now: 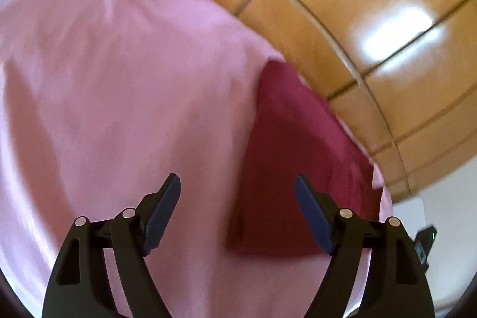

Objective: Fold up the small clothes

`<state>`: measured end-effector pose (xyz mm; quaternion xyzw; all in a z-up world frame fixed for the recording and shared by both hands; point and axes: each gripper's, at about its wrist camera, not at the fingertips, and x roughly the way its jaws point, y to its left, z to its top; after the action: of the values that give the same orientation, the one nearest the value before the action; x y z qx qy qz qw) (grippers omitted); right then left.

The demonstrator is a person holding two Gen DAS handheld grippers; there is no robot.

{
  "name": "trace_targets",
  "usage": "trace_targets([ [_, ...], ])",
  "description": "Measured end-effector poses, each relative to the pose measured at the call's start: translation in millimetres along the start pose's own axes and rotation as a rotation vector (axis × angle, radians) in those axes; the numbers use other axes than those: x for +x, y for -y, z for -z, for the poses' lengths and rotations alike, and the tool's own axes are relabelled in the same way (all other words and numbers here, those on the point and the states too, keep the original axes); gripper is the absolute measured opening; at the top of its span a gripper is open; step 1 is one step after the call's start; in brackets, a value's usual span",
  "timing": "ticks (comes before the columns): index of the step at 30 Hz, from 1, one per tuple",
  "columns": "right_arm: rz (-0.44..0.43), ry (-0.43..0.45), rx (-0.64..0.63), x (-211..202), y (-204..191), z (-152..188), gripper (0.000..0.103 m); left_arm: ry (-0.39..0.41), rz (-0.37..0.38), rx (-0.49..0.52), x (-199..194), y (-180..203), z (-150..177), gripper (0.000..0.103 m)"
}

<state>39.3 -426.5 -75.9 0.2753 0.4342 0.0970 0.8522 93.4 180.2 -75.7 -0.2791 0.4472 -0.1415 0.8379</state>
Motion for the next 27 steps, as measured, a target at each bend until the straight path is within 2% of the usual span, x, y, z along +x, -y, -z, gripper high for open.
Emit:
trace_targets([
  [1, 0.001, -0.018, 0.004, 5, 0, 7, 0.082, -0.025, 0.001, 0.021, 4, 0, 13, 0.073],
  [3, 0.010, -0.040, 0.005, 17, -3, 14, 0.064, -0.062, 0.012, 0.059, 12, 6, 24, 0.062],
  [5, 0.038, -0.050, -0.006, 34, -10, 13, 0.052, -0.068, 0.004, 0.111, 19, 20, 29, 0.056],
  [6, 0.060, -0.053, -0.010, 40, -13, 12, 0.040, -0.067, -0.005, 0.138, 22, 27, 29, 0.049],
  [8, 0.073, -0.055, -0.007, 42, -13, 9, 0.024, -0.068, -0.059, 0.183, 28, 39, 30, 0.032],
  [9, 0.071, -0.054, 0.000, 38, -11, 9, 0.020, -0.078, -0.085, 0.203, 32, 42, 29, 0.019],
  [11, 0.068, -0.043, -0.007, 27, -13, 10, 0.014, -0.081, -0.100, 0.239, 32, 47, 32, 0.015],
  [16, 0.062, -0.054, -0.059, -1, -19, 30, 0.012, -0.085, -0.082, 0.283, 13, 46, 47, 0.013],
  [19, 0.074, -0.097, -0.092, -15, -20, 50, 0.012, -0.104, -0.070, 0.308, -3, 45, 64, 0.013],
  [24, 0.085, -0.192, -0.125, -33, -16, 86, 0.011, -0.155, -0.030, 0.306, -41, 35, 111, 0.013],
  [26, 0.082, -0.209, -0.142, -36, -18, 90, 0.012, -0.158, -0.020, 0.315, -50, 34, 122, 0.013],
  [27, 0.092, -0.208, -0.159, -36, -19, 88, 0.016, -0.150, -0.015, 0.305, -53, 32, 123, 0.015],
])
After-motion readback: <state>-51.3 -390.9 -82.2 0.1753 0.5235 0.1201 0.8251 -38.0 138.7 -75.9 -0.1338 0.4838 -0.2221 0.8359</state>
